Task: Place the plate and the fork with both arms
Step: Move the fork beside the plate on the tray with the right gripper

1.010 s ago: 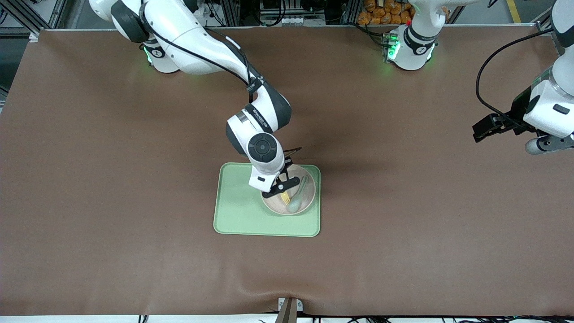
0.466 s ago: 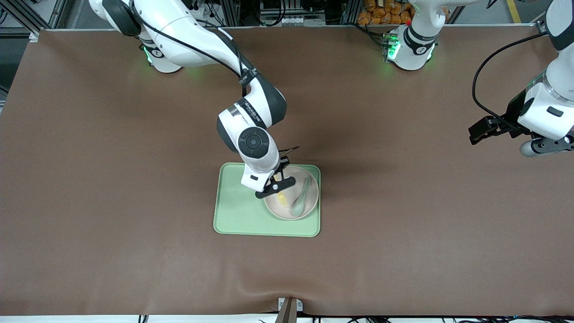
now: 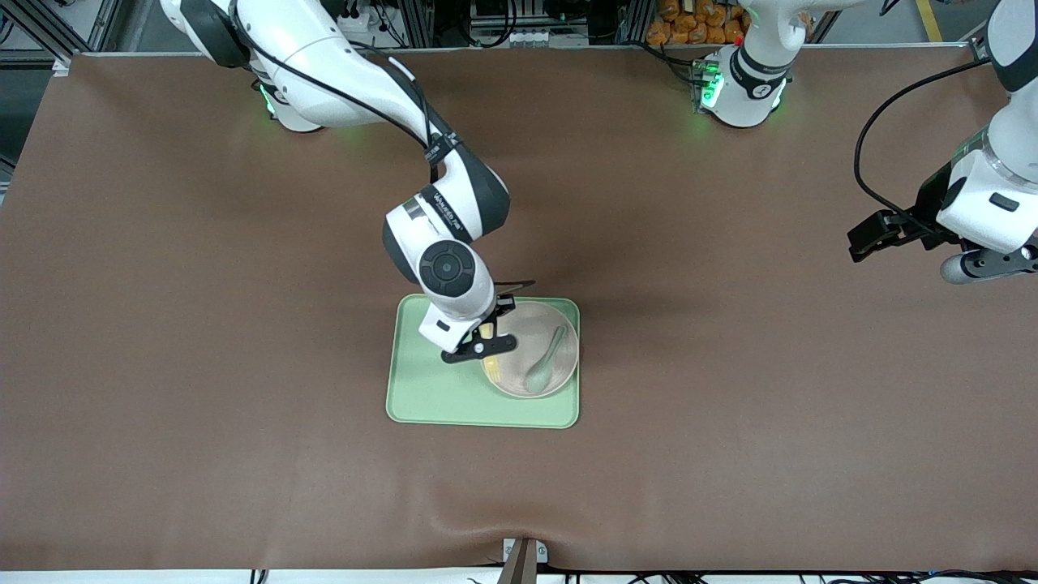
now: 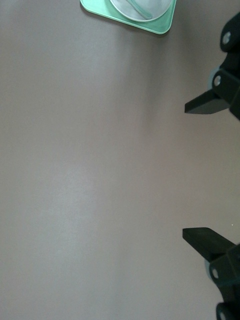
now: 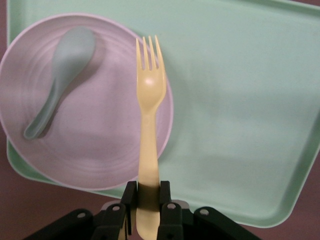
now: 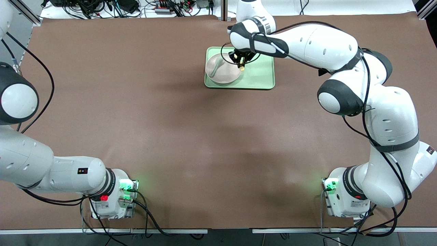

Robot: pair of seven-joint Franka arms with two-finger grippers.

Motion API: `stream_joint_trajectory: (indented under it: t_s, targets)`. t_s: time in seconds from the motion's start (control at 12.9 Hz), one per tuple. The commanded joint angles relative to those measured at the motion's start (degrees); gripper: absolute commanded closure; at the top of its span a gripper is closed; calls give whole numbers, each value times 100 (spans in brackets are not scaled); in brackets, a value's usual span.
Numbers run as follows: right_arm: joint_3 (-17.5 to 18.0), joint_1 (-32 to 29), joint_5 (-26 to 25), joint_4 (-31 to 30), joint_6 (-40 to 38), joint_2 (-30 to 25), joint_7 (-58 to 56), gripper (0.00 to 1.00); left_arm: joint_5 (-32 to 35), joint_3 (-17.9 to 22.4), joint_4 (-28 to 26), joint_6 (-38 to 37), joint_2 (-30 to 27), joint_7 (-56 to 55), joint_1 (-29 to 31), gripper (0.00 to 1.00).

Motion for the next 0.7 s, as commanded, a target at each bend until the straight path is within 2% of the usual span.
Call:
stream_joint_trajectory:
  t_s: [0.0,0.47,0.62]
  targets:
    - [46,-123,-86,-201,135,-68,360,100,-84,-13,-23,52,-41,14,32,0]
    - [46,-501,-78,-702,522,-173,317,100,-84,-22,-32,43,-41,14,32,0]
    - [46,-607,-69,-1262,967,-436,317,100,-84,-22,-49,52,-41,14,32,0]
